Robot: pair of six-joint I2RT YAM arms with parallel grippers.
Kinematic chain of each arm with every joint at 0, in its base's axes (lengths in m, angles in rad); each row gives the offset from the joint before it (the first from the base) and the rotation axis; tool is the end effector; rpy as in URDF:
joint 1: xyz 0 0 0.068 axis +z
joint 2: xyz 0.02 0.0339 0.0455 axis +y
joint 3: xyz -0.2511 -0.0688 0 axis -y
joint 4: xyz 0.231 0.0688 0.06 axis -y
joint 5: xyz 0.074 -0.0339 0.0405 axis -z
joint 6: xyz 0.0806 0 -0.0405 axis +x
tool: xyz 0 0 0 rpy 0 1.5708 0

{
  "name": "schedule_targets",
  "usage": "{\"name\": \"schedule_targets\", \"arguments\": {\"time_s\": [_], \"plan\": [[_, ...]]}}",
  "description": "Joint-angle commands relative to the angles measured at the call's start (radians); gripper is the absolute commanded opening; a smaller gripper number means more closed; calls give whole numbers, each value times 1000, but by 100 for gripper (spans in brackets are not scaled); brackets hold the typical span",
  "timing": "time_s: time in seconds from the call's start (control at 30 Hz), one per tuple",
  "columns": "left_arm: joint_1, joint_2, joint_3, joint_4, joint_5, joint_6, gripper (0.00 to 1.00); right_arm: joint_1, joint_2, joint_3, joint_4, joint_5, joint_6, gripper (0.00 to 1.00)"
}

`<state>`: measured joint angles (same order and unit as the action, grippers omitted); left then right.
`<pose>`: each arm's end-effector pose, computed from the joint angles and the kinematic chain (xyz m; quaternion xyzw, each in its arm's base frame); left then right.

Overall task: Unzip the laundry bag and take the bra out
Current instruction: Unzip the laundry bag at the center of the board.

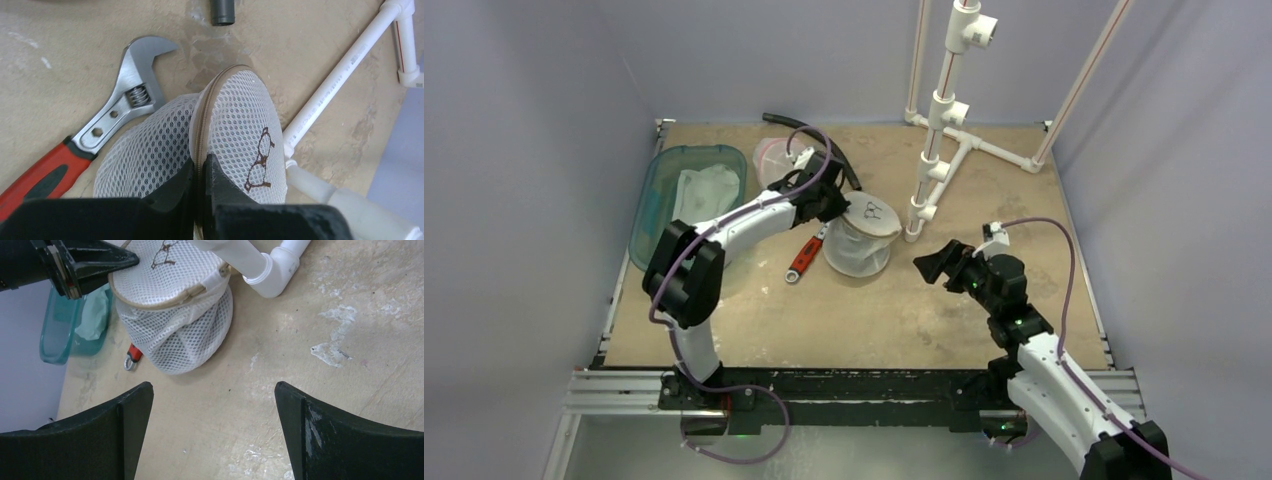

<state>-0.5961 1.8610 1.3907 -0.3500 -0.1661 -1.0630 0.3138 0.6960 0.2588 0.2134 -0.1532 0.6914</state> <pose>0.3630 -0.2302 0.1907 -0.2441 0.8950 -0.2173 0.3035 0.1977 0.0771 0.1969 0.0994 0.7745 0.3520 0.5162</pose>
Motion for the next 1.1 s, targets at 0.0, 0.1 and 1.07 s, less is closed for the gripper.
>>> {"name": "schedule_targets", "arguments": {"time_s": [0.0, 0.1, 1.07], "plan": [[0, -188, -77, 18, -1, 56, 0, 0, -36, 75, -36, -39, -34, 95], [-2, -309, -153, 34, 39, 123, 0, 1, -51, 102, -68, -63, -52, 95], [-25, -834, -736, 779, 638, 154, 0, 37, -60, -27, 315, -499, 123, 83]]}}
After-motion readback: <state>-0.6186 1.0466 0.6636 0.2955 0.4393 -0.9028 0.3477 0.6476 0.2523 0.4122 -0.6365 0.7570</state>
